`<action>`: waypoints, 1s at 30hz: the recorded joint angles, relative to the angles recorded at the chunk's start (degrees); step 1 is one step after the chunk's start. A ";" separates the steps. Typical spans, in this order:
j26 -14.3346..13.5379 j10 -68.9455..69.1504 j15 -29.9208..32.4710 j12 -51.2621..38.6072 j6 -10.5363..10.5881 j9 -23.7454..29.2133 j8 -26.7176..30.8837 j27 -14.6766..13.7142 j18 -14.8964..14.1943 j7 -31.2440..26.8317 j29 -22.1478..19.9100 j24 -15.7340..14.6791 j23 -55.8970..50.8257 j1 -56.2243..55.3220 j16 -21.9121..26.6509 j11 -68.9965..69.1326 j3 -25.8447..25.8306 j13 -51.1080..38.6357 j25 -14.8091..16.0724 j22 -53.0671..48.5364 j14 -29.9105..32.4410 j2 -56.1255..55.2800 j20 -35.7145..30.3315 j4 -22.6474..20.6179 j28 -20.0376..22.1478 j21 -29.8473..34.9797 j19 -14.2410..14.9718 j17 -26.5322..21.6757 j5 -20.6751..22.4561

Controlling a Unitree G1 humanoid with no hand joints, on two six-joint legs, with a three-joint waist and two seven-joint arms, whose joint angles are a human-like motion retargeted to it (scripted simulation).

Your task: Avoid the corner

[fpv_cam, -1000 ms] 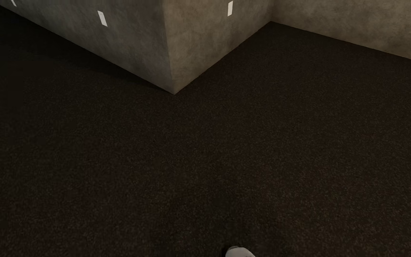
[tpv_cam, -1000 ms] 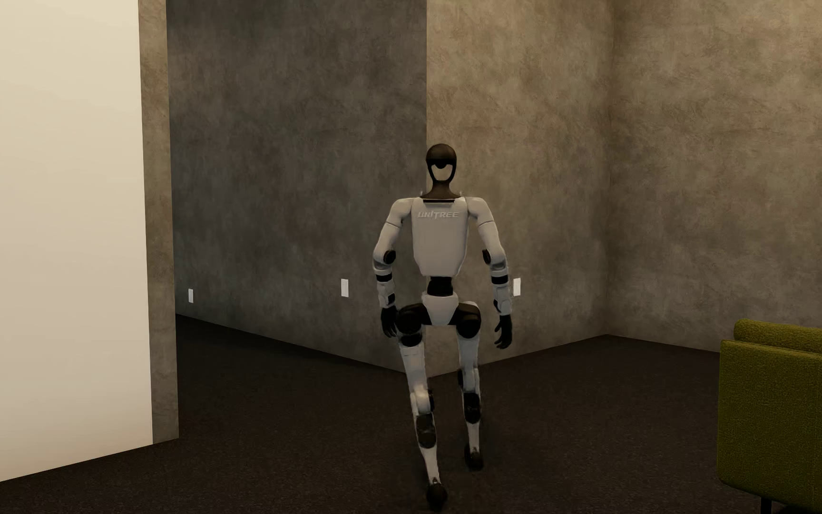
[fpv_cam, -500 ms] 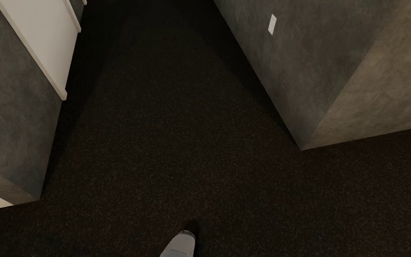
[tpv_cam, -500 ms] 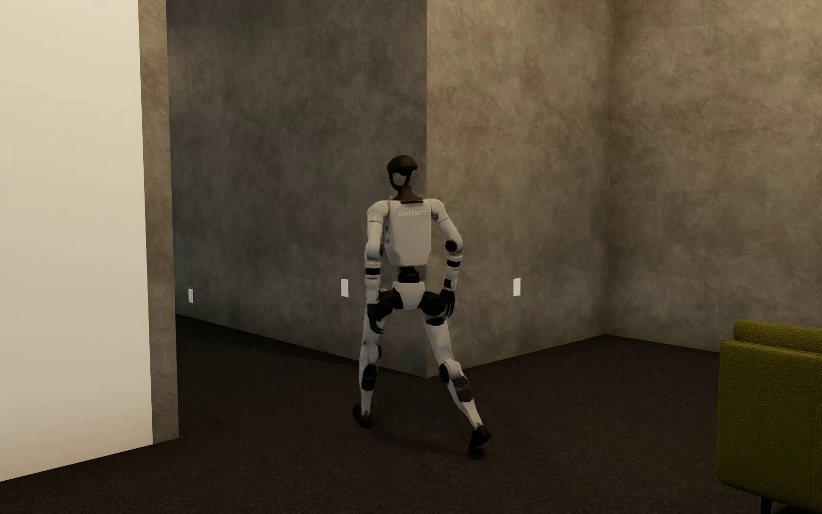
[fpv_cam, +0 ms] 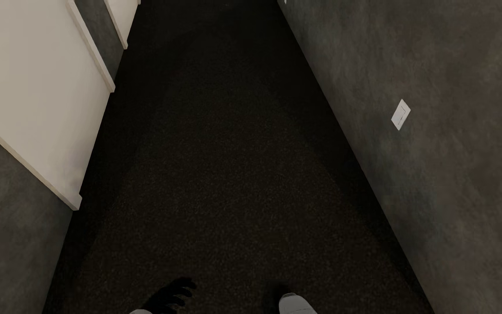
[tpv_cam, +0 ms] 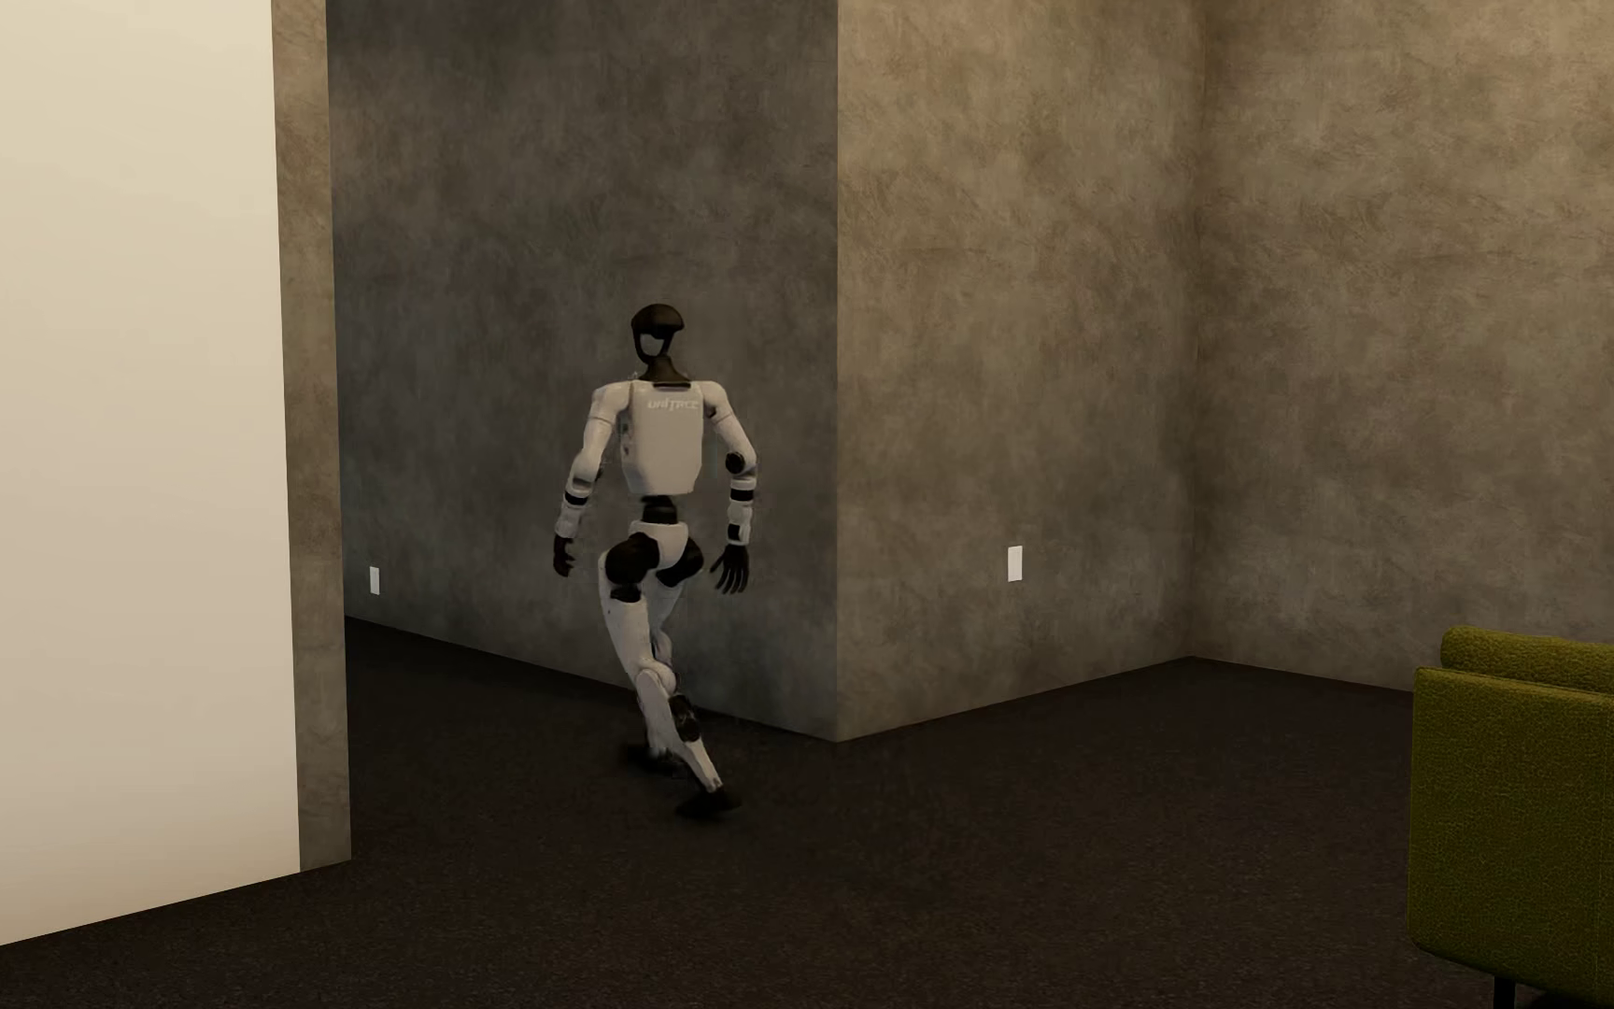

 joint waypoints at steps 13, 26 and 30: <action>0.00 19.43 -2.81 15.08 -1.83 0.32 0.00 0.00 0.00 0.00 0.00 0.00 -4.77 -38.09 -2.06 4.80 20.15 -8.65 0.00 19.82 41.32 35.58 -11.53 2.50 0.00 -1.91 0.00 0.00 7.56; 0.00 5.53 -2.79 10.03 -1.65 1.31 0.00 0.00 0.00 0.00 0.00 0.00 2.60 -16.89 -1.93 47.07 8.02 -4.35 0.00 14.25 19.20 10.93 -6.54 -3.51 0.00 0.07 0.00 1.55 2.76; 0.00 0.60 8.08 0.80 -0.34 -1.12 0.00 0.00 0.00 0.00 0.00 0.00 4.35 -4.07 -0.34 3.92 0.03 0.40 0.00 4.28 4.77 5.14 1.11 -0.67 0.00 0.19 0.00 1.19 2.38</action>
